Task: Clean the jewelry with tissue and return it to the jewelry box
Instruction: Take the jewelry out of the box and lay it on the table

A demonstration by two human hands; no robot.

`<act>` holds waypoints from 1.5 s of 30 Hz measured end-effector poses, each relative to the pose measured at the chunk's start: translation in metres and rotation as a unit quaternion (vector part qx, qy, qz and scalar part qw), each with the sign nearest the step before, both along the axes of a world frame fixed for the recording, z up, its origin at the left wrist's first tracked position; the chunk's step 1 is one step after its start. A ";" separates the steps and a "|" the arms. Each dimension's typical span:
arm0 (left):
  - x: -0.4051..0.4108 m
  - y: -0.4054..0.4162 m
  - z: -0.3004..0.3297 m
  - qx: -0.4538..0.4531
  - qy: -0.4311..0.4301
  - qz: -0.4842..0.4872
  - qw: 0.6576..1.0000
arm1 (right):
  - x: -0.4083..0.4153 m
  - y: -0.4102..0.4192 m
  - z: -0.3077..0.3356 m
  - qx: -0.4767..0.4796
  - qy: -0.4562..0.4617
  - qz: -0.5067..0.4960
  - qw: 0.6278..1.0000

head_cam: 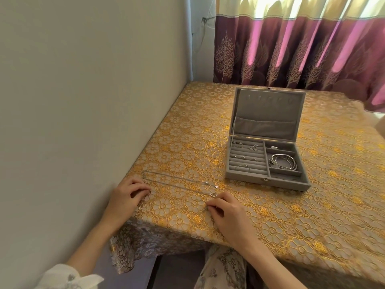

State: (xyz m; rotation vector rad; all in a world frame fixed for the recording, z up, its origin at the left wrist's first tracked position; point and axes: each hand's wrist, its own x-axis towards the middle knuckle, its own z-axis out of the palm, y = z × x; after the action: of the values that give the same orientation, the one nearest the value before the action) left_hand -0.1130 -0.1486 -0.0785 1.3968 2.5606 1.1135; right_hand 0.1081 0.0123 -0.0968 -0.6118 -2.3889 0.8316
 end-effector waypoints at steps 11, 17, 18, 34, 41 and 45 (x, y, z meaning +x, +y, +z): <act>0.002 0.001 0.000 -0.053 0.000 0.032 0.998 | 0.003 0.001 0.004 -0.039 -0.012 0.010 0.999; 0.003 0.009 0.014 -0.172 0.046 -0.012 0.984 | 0.008 0.012 0.015 -0.071 -0.041 0.029 0.996; 0.007 0.014 0.019 -0.179 0.064 -0.017 0.982 | 0.009 0.016 0.020 -0.074 -0.049 0.032 0.995; 0.067 0.202 0.042 -0.067 0.077 -0.166 0.981 | 0.015 0.158 0.063 0.020 -0.025 -0.081 0.996; 0.049 0.262 0.024 -0.104 0.124 -0.155 0.975 | -0.025 0.203 0.054 0.121 -0.082 -0.067 0.987; 0.047 0.274 0.018 -0.121 0.151 -0.166 0.967 | -0.044 0.211 0.043 0.163 -0.142 -0.055 0.975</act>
State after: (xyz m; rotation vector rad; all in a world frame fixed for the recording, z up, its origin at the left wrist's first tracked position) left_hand -0.0659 0.1252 -0.0601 1.9541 2.4000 0.5543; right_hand 0.0638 0.2233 -0.0538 -0.7601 -2.6389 0.3061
